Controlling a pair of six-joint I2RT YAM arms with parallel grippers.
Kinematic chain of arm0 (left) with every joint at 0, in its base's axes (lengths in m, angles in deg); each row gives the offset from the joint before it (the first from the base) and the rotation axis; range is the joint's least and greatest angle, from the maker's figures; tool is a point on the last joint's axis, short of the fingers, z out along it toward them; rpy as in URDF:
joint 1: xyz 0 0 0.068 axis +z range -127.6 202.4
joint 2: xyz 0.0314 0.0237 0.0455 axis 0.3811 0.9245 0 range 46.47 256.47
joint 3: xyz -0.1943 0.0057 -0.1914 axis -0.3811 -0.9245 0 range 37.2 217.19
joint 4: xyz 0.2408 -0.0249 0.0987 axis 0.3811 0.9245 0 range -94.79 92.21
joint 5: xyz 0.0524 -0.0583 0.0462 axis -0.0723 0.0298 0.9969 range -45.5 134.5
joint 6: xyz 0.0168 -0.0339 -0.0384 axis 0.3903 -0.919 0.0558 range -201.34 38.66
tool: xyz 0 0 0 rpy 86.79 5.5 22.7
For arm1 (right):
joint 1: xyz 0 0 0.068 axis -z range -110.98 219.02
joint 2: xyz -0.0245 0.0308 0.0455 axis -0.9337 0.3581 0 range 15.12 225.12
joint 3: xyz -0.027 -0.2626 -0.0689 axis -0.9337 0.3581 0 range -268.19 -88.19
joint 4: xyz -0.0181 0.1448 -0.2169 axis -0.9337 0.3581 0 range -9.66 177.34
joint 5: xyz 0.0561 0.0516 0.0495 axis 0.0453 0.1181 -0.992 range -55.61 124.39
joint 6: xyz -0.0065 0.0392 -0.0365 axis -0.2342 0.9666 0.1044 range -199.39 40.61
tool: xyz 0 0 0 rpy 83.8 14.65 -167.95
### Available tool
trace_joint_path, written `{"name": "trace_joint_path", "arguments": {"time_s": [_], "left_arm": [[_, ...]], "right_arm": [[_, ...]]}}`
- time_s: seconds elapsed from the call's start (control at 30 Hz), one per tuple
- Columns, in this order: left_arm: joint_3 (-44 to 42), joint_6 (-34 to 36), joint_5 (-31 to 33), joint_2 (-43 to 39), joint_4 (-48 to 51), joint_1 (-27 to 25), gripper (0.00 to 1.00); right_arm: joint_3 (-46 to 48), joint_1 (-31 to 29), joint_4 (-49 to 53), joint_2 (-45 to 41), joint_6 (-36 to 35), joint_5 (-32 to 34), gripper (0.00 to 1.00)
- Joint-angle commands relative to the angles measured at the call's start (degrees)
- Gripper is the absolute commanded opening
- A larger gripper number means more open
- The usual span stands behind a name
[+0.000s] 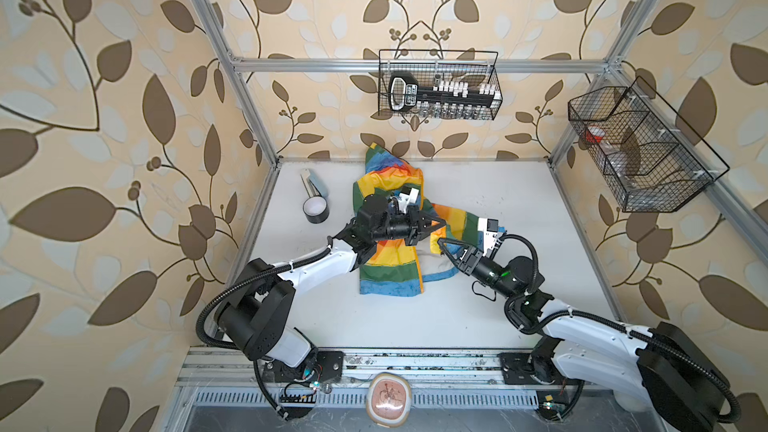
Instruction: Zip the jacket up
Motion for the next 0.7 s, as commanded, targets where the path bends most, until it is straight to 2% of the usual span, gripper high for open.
{"name": "trace_joint_path", "arguments": {"time_s": [0.0,0.2,0.5,0.67], "left_arm": [[2.4,1.5,-0.6,-2.6,-2.2,-0.3,0.00],[2.1,1.7,-0.6,-2.6,-1.9,-0.3,0.00],[1.9,1.7,-0.7,-2.6,-1.9,-0.4,0.00],[1.8,2.0,-0.6,-2.6,-1.4,-0.3,0.00]], "right_arm": [[-1.3,0.6,0.0,0.7,0.4,-1.0,0.49],[-0.9,1.4,-0.8,0.7,1.4,-1.0,0.51],[-1.2,1.6,-0.9,1.0,1.8,-1.6,0.30],[-1.0,1.6,-1.0,0.8,2.0,-1.8,0.23]]}}
